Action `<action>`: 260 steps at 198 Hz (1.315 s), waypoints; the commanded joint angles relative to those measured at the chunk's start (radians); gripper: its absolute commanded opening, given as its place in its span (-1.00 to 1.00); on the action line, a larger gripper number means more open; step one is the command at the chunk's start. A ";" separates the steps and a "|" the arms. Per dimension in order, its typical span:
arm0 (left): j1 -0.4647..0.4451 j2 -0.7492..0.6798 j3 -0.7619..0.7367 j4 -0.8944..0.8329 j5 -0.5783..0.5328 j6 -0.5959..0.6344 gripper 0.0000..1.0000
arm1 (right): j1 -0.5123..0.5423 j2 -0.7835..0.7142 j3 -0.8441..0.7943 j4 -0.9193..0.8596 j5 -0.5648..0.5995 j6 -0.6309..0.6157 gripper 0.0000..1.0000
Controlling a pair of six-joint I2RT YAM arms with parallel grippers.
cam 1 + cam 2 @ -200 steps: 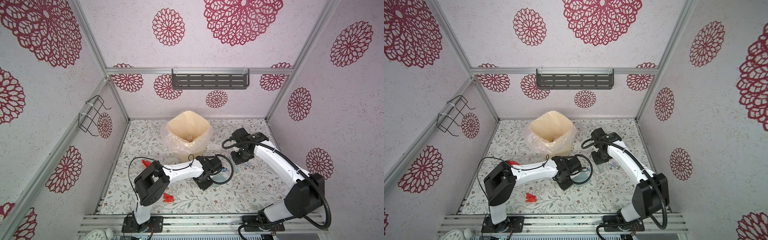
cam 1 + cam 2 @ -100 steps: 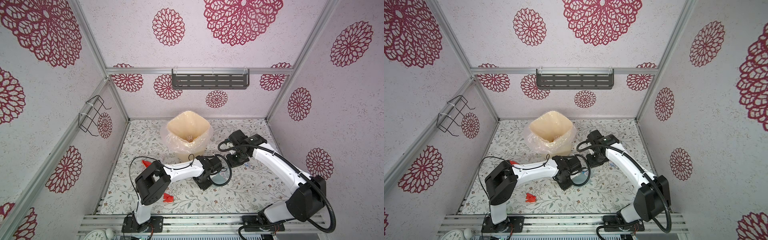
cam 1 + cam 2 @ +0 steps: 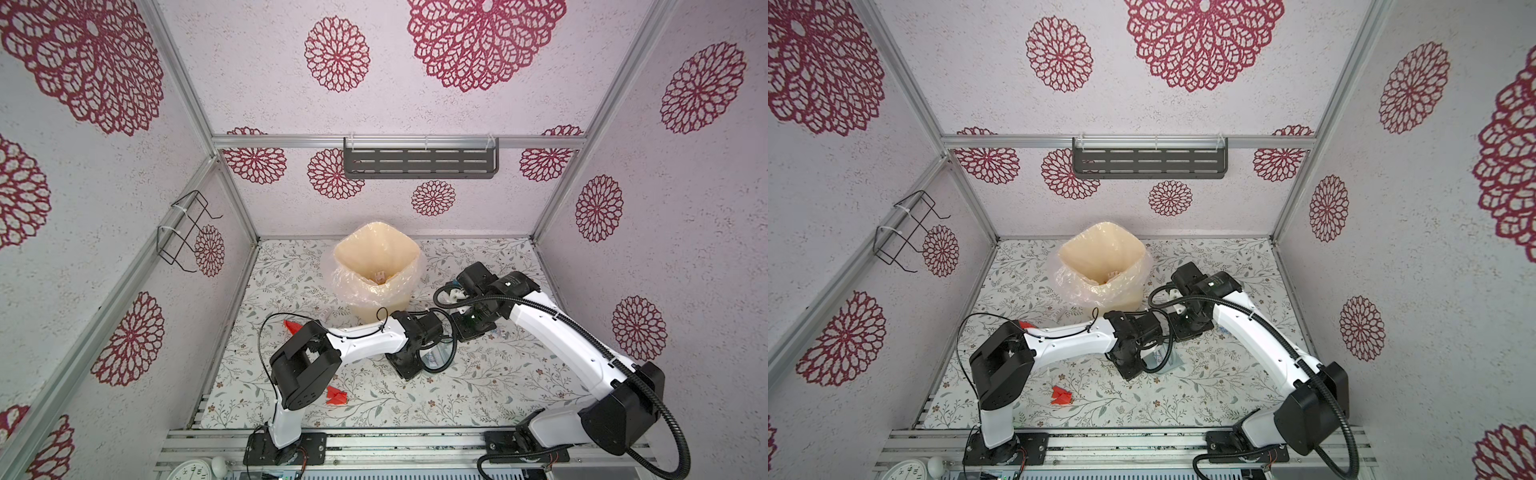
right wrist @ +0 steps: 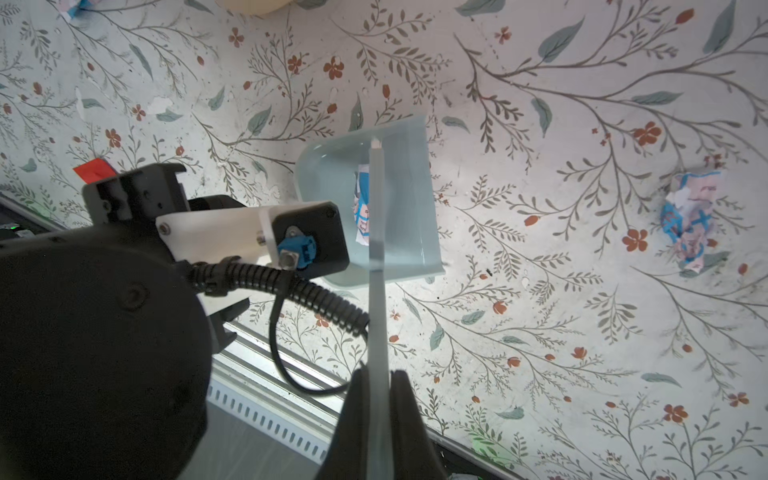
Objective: Sweep away the paper scraps from the table
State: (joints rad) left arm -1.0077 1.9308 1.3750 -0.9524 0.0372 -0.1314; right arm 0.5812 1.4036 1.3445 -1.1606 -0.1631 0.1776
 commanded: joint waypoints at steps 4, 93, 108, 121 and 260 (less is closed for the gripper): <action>0.008 -0.007 -0.011 0.032 0.003 0.000 -1.00 | -0.022 -0.042 0.044 -0.040 0.013 0.010 -1.00; 0.006 -0.121 -0.071 0.088 -0.021 -0.023 -1.00 | -0.185 -0.106 0.048 -0.057 0.030 -0.013 -1.00; 0.004 -0.154 -0.074 0.081 -0.029 -0.029 -1.00 | -0.205 -0.119 0.037 -0.052 0.028 -0.016 -1.00; 0.001 -0.187 -0.073 0.068 -0.036 -0.036 -1.00 | -0.220 -0.130 0.025 -0.045 0.025 -0.014 -1.00; -0.068 -0.422 0.282 -0.343 -0.170 -0.152 -1.00 | -0.270 -0.159 -0.046 0.017 -0.005 -0.018 -1.00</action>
State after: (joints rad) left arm -1.0691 1.5471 1.5784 -1.1770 -0.0753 -0.2539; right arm 0.3183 1.2804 1.3128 -1.1603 -0.1574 0.1745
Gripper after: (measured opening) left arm 0.223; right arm 0.088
